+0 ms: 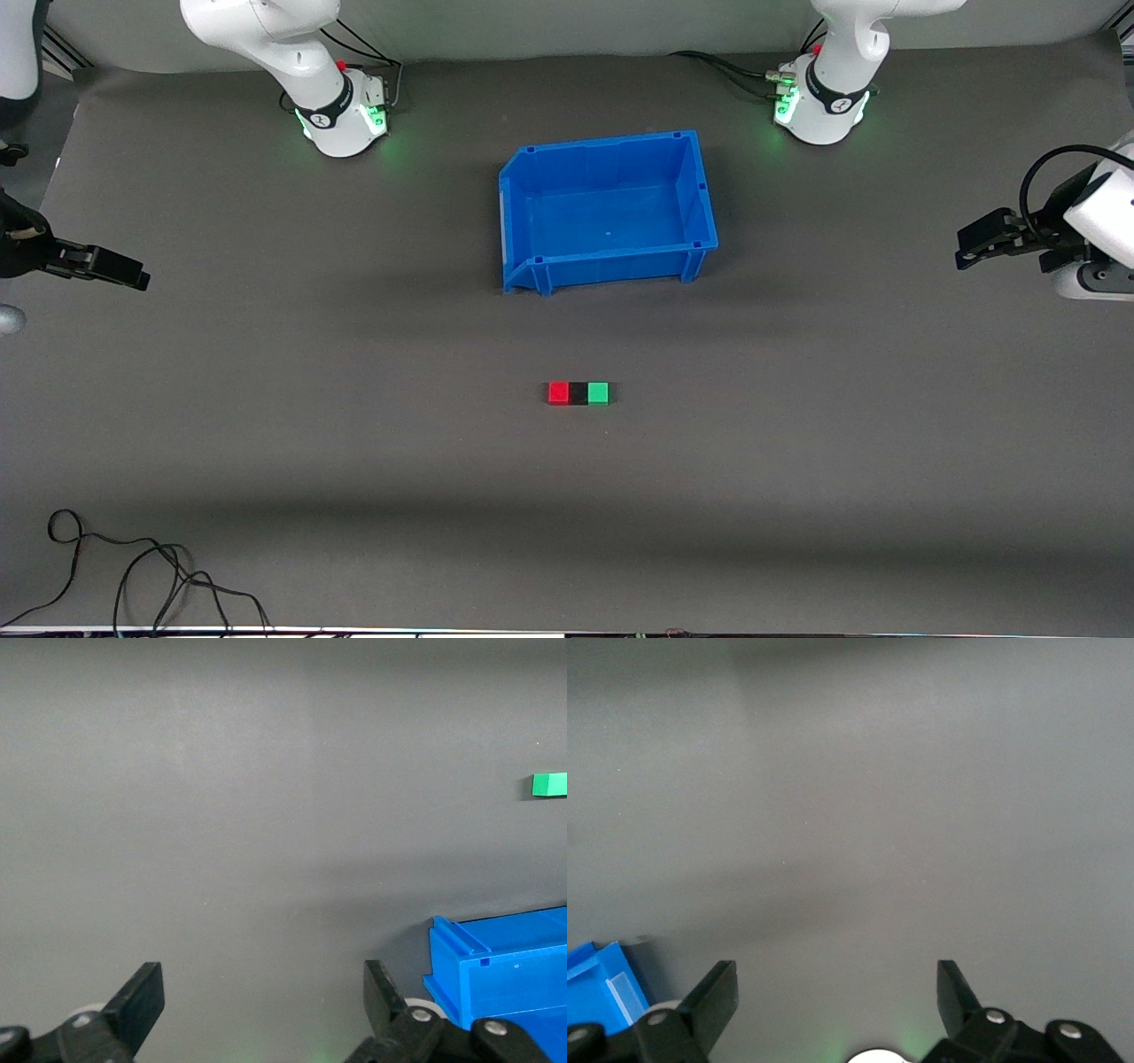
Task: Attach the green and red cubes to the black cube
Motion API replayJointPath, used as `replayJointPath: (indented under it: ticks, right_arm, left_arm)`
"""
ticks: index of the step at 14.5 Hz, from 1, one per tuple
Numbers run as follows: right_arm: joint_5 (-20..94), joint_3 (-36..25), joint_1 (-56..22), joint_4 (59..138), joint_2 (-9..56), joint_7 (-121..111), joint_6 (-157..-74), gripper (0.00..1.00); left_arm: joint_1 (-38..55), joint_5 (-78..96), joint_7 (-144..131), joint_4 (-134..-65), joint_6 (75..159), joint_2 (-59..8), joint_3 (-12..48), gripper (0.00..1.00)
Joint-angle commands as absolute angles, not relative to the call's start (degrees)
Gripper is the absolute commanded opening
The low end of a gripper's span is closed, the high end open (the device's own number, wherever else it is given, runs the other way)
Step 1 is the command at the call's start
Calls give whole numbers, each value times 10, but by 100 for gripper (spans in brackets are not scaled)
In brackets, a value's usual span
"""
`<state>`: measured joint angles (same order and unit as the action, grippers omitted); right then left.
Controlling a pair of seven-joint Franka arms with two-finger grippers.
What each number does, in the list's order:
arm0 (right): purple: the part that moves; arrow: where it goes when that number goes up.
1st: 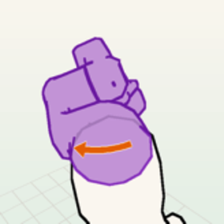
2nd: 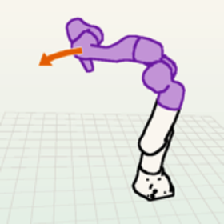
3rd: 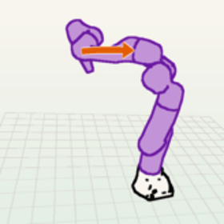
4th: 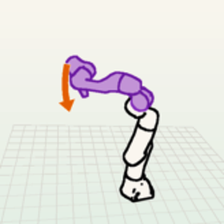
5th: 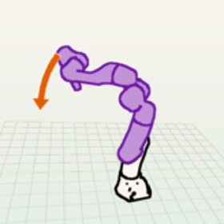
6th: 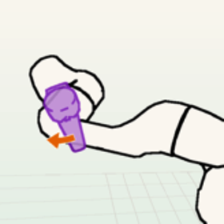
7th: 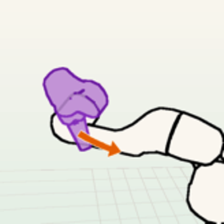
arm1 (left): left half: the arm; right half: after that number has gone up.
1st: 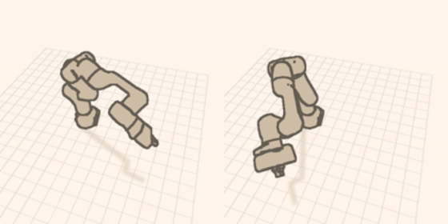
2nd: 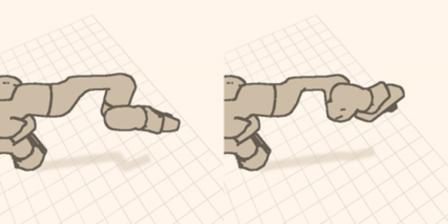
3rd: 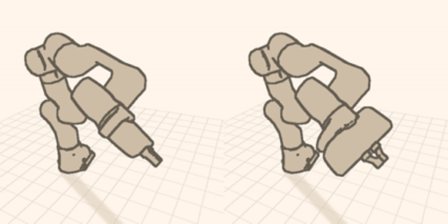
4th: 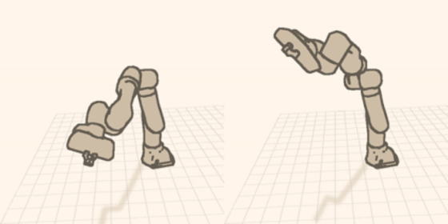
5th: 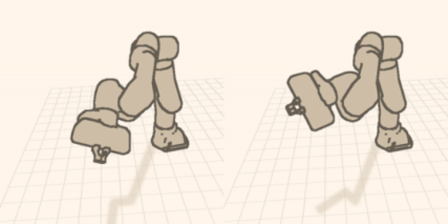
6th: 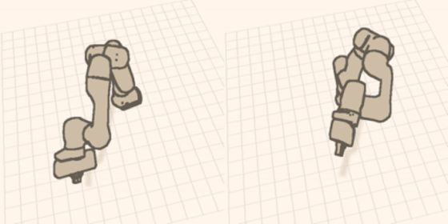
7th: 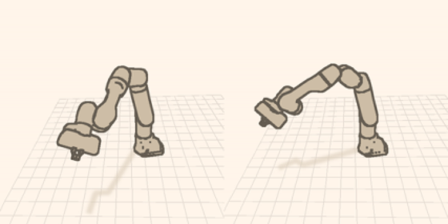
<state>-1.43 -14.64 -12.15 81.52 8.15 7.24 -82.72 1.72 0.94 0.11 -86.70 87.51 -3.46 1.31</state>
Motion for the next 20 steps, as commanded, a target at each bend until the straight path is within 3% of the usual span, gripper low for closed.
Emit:
replayJointPath:
  ticks: [1,3,11,15,20]
  right_arm:
    - [-28,-146,-129,894,28,49,-890,99]
    - [-26,-146,-129,941,3,20,-935,99]
    - [-25,-137,-128,945,2,20,-940,99]
    - [-25,-35,-37,941,1,30,-935,99]
    - [-25,-33,-34,932,1,53,-930,99]
  left_arm:
    - [13,2,12,-881,871,-18,18,100]
    - [15,2,11,-881,871,-20,18,100]
    - [13,1,9,-866,861,-25,18,100]
    - [13,1,10,-863,855,-25,18,100]
    - [12,1,10,-863,855,-27,17,100]
